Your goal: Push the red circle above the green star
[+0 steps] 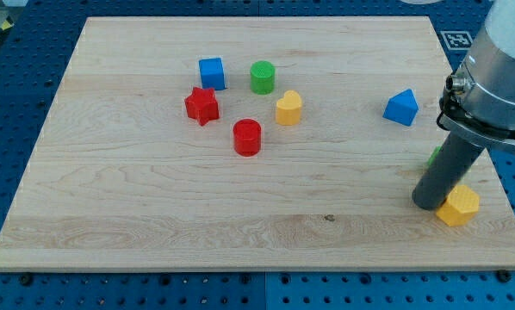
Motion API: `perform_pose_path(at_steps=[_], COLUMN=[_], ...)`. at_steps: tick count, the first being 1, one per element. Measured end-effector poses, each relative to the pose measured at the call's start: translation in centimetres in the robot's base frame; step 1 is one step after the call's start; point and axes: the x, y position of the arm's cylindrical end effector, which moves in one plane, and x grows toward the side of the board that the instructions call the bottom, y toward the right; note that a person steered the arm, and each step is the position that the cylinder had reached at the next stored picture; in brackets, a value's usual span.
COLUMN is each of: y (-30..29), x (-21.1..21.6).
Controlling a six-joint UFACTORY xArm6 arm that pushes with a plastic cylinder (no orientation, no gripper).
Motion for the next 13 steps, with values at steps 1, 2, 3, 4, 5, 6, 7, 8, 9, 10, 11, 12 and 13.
perform_pose_path(at_steps=[1, 2, 3, 4, 5, 6, 7, 8, 9, 10, 11, 12, 13], y=[-3.3, -6.1, -12.7, -20.3, -26.5, -26.3, -26.3, -24.7, -20.7, -16.6, -14.1, -14.4, -14.6], x=[-0.5, -1.8, -1.8, -2.0, -4.8, -8.8, -8.8, -8.8, -8.8, -8.7, -8.7, -8.7, -10.7])
